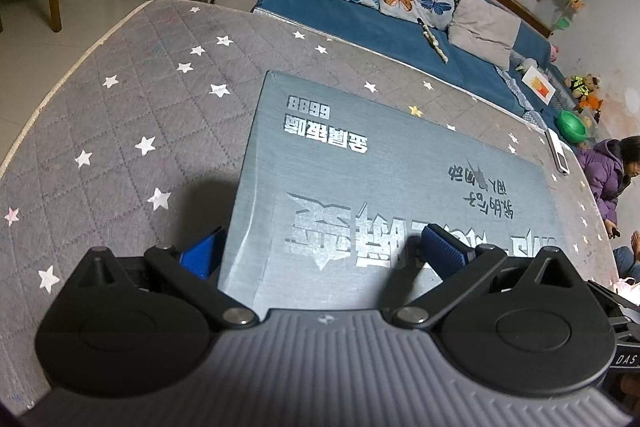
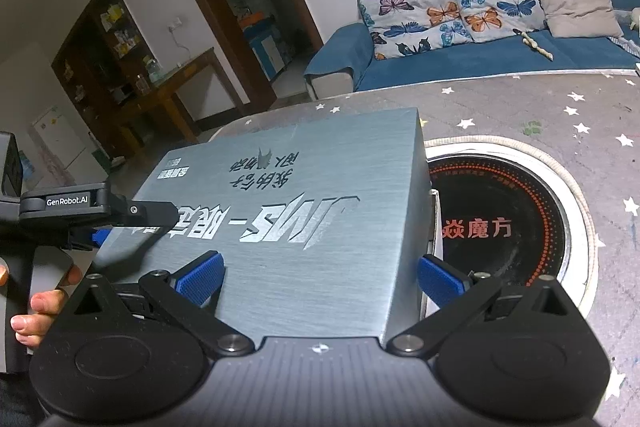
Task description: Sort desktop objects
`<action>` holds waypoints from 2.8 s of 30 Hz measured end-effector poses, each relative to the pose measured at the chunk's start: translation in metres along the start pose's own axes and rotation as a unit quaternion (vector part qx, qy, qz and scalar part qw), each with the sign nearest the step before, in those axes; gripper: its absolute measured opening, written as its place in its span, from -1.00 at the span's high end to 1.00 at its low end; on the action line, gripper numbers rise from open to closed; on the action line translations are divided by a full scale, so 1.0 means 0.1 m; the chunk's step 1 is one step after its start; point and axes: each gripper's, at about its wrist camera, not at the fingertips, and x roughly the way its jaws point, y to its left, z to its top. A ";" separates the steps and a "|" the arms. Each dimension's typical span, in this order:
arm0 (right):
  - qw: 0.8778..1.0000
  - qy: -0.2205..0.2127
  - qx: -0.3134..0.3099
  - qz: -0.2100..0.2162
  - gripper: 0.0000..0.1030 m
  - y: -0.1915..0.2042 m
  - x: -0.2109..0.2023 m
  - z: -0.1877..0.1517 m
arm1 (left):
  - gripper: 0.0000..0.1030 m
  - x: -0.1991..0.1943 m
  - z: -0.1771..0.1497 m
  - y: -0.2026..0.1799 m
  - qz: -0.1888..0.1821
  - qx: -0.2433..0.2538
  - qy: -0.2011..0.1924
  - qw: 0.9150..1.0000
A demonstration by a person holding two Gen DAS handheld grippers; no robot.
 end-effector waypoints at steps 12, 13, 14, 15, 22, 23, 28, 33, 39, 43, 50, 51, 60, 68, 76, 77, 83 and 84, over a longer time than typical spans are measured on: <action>1.000 0.006 0.004 0.000 -1.00 -0.01 0.00 0.01 | -1.00 -0.03 -0.06 -0.01 -0.001 0.001 0.002 1.000; 1.000 0.006 0.004 0.000 -1.00 -0.02 0.00 0.01 | -1.00 -0.03 -0.06 0.00 -0.002 0.002 0.002 1.000; 1.000 0.006 0.004 0.000 -1.00 -0.02 0.00 0.01 | -1.00 -0.04 -0.06 0.00 -0.003 0.002 0.001 1.000; 1.000 0.006 0.004 0.000 -1.00 -0.02 0.00 0.01 | -1.00 -0.05 -0.06 0.01 -0.004 0.002 0.001 1.000; 1.000 0.010 0.003 0.003 -1.00 -0.04 -0.02 0.02 | -1.00 -0.10 -0.06 0.01 -0.006 0.004 0.003 1.000; 1.000 0.010 0.002 0.003 -1.00 -0.04 -0.02 0.02 | -1.00 -0.10 -0.06 0.01 -0.006 0.004 0.003 1.000; 1.000 0.006 0.002 0.004 -1.00 -0.06 0.01 0.02 | -1.00 -0.07 -0.07 0.01 -0.007 0.001 0.003 1.000; 1.000 0.005 -0.005 0.000 -1.00 -0.06 0.01 0.01 | -1.00 -0.03 -0.09 0.03 -0.010 -0.004 0.009 1.000; 1.000 0.007 -0.009 -0.011 -1.00 -0.05 0.03 -0.02 | -1.00 0.02 -0.13 0.04 -0.011 -0.001 0.013 1.000; 1.000 0.007 -0.011 -0.012 -1.00 -0.04 0.04 -0.02 | -1.00 0.03 -0.18 0.02 -0.011 -0.001 0.012 1.000; 1.000 0.009 -0.007 -0.014 -1.00 -0.05 0.03 -0.03 | -1.00 0.06 -0.21 -0.01 -0.007 0.000 0.016 1.000; 1.000 0.010 -0.006 -0.014 -1.00 -0.06 0.04 -0.03 | -1.00 0.06 -0.21 -0.01 -0.005 0.000 0.018 1.000; 1.000 0.020 0.010 -0.011 -1.00 -0.13 0.11 -0.10 | -1.00 0.10 -0.26 -0.08 0.006 0.014 0.021 1.000; 1.000 0.021 0.013 -0.009 -1.00 -0.16 0.13 -0.13 | -1.00 0.13 -0.27 -0.10 0.012 0.022 0.020 0.999; 1.000 0.024 0.015 -0.007 -1.00 -0.19 0.17 -0.14 | -1.00 0.18 -0.27 -0.06 0.013 0.023 0.022 0.999; 1.000 0.025 0.015 -0.007 -1.00 -0.20 0.17 -0.15 | -1.00 0.19 -0.27 -0.07 0.013 0.023 0.022 0.999; 0.999 0.026 0.018 -0.005 -1.00 -0.23 0.19 -0.17 | -1.00 0.22 -0.28 -0.05 0.015 0.024 0.021 0.999; 0.999 0.025 0.019 -0.005 -1.00 -0.23 0.19 -0.18 | -1.00 0.22 -0.27 -0.05 0.015 0.023 0.021 0.999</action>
